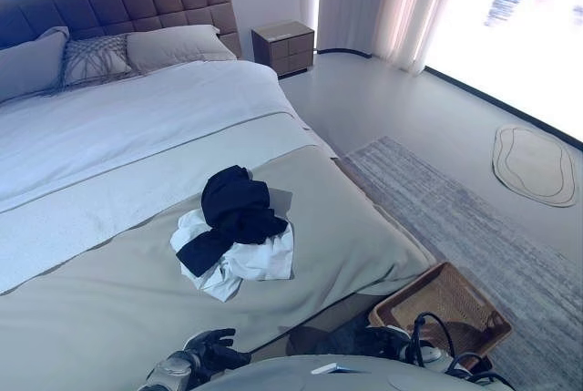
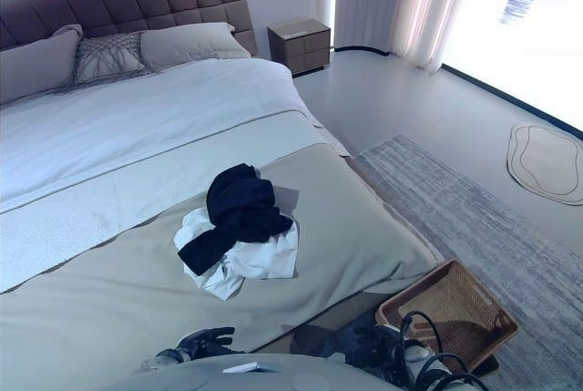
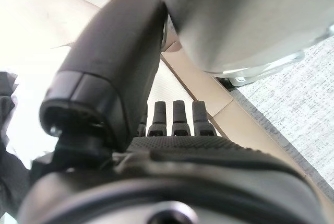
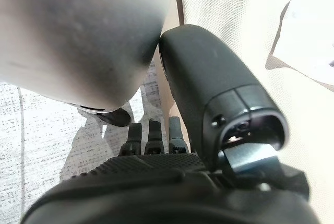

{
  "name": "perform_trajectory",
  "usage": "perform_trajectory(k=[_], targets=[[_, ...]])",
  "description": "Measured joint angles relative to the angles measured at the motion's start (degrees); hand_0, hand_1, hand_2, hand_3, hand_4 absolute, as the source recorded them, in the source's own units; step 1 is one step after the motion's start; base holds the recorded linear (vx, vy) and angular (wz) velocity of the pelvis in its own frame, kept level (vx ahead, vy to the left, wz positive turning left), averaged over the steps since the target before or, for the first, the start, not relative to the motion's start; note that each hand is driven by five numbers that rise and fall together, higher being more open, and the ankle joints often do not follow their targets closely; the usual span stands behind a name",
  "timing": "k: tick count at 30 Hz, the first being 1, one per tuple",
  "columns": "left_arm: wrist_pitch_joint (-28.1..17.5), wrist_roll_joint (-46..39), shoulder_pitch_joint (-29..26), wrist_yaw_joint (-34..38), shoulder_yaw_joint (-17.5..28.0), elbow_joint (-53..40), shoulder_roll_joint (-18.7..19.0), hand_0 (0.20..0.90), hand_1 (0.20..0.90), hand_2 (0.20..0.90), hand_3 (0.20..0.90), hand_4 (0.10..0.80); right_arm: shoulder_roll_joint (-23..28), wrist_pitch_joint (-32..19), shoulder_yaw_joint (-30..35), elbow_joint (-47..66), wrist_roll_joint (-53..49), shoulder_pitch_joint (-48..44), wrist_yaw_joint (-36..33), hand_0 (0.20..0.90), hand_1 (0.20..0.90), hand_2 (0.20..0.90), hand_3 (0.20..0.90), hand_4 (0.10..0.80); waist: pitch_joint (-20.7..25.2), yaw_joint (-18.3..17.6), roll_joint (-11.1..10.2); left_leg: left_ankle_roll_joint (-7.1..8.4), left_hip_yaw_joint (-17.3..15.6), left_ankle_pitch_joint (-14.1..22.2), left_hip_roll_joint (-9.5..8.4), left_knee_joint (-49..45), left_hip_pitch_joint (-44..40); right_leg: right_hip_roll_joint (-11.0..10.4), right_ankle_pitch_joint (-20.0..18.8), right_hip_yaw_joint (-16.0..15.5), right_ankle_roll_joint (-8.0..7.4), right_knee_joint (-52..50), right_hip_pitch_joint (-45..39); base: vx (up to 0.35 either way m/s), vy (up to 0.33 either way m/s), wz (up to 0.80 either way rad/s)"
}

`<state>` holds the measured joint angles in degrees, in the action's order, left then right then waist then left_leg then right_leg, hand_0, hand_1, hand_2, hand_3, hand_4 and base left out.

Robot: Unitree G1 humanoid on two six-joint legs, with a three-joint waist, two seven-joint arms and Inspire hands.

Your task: Pick up the clothes from the bed and place them into the basket

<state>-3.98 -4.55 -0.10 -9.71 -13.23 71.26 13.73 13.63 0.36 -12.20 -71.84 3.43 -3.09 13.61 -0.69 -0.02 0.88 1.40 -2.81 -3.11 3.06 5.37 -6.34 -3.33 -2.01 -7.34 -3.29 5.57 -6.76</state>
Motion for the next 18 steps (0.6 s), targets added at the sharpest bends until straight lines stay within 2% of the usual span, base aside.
perform_trajectory(k=[18], targets=[[0.0,0.0,0.0,-0.7,0.0,0.4,0.0,0.9,0.9,0.9,0.9,0.8,-0.1,0.7,0.0,0.0,0.0,0.1,0.1,0.9,0.9,0.9,0.9,0.8,0.3,0.0,-0.2,0.02,0.0,0.0,0.03,0.0,-0.3,0.0,0.0,-0.2,-0.01,0.0,-0.5,0.0,0.0,0.0]])
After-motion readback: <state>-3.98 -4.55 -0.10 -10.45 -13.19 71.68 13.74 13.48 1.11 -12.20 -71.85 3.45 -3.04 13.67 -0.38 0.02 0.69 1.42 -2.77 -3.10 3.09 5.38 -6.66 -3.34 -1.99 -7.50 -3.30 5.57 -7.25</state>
